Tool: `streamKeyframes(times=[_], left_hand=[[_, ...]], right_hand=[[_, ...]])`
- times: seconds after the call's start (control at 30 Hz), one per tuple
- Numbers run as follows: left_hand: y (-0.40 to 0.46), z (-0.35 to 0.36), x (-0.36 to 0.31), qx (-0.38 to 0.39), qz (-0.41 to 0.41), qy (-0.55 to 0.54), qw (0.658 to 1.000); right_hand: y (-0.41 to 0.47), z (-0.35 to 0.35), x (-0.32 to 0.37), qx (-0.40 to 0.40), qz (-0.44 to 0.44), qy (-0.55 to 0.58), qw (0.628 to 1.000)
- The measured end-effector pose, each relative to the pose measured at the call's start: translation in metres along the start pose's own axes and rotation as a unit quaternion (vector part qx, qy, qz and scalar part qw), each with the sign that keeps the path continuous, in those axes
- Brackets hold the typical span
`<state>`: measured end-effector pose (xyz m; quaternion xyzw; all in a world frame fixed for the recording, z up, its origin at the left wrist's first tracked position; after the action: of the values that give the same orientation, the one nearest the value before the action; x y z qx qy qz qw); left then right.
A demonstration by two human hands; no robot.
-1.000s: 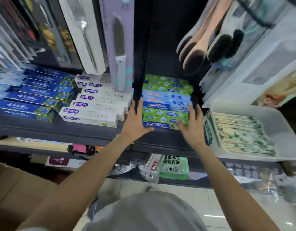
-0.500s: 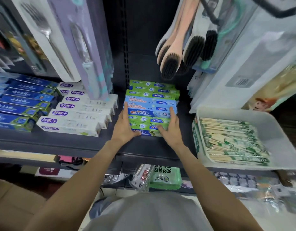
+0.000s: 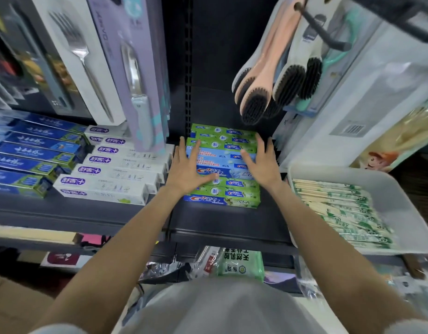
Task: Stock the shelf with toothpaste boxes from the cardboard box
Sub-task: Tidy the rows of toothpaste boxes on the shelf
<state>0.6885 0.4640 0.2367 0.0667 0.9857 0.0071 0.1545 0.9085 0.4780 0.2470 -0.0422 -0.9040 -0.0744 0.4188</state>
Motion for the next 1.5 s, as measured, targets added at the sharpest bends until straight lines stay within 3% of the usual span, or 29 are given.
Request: streamKeyframes(times=[0.17,0.33,0.6,0.77,0.87,1.3,1.5], left_hand=[[0.008,0.015,-0.001,0.012,-0.008,-0.058,0.998],[0.009,0.019,0.003,-0.029,0.0,-0.068,0.997],[0.013,0.014,0.006,-0.028,0.001,-0.063,0.998],[0.024,0.012,0.002,0.022,0.026,0.011,0.999],[0.033,0.013,0.003,0.055,-0.009,-0.029,0.998],[0.044,0.014,0.002,0.072,0.013,-0.033,0.997],[0.042,0.017,0.001,0.093,0.03,-0.053,0.994]], right_hand=[[0.019,0.018,-0.018,0.112,0.111,0.045,0.987],[0.019,0.023,-0.015,0.082,0.073,0.012,0.994],[0.023,0.02,-0.018,0.109,0.064,0.024,0.992],[0.036,0.024,-0.002,0.102,0.019,-0.101,0.989],[0.046,0.027,-0.001,0.101,0.073,-0.074,0.989],[0.046,0.027,0.002,0.074,0.065,-0.072,0.992],[0.019,0.013,-0.001,0.043,0.099,0.012,0.994]])
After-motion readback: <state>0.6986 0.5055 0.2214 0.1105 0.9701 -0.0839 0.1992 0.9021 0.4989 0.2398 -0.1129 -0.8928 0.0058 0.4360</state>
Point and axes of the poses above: each hand's wrist, its own y-axis towards the middle knuckle, its own z-axis out of the palm, x = y × z, the point moved 6 cm from there along y, towards the middle knuckle, and after that the axes turned 14 degrees about y, right-handed, at the moved point
